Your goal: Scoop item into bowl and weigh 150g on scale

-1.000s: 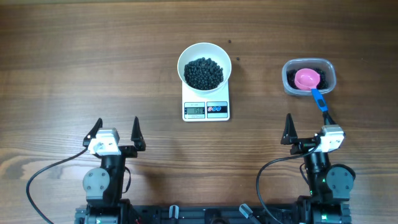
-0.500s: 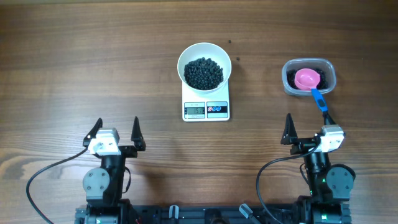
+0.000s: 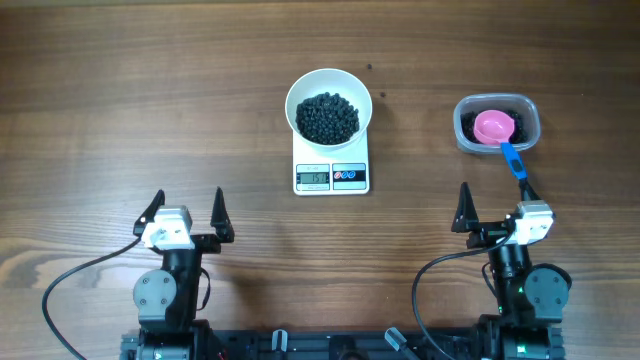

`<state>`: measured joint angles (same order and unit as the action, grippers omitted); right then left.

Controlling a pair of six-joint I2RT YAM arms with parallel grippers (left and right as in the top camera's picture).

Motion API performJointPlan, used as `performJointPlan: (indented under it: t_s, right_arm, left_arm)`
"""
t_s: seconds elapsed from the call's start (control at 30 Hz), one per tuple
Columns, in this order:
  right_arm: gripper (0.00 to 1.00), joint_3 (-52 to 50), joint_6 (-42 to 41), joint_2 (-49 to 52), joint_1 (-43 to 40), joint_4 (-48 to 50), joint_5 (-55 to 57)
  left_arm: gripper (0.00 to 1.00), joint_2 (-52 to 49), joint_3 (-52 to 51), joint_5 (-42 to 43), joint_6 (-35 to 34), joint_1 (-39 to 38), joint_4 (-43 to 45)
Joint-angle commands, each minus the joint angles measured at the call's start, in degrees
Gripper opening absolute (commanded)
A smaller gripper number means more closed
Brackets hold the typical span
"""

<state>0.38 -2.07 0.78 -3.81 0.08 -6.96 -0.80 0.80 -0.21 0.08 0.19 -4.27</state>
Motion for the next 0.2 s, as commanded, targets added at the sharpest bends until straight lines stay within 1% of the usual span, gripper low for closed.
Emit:
performJointPlan:
  t_s: [0.0,0.17]
  right_arm:
    - [1.0,-0.07,0.57,-0.5,0.22,0.28,1.18]
    - [1.0,-0.07,0.57,-0.5,0.22,0.28,1.2]
  left_arm:
    - [1.0,0.63,-0.48,-0.74,-0.55,0.46,0.17]
    - [1.0,0.63,-0.48,-0.74,-0.55,0.46,0.15]
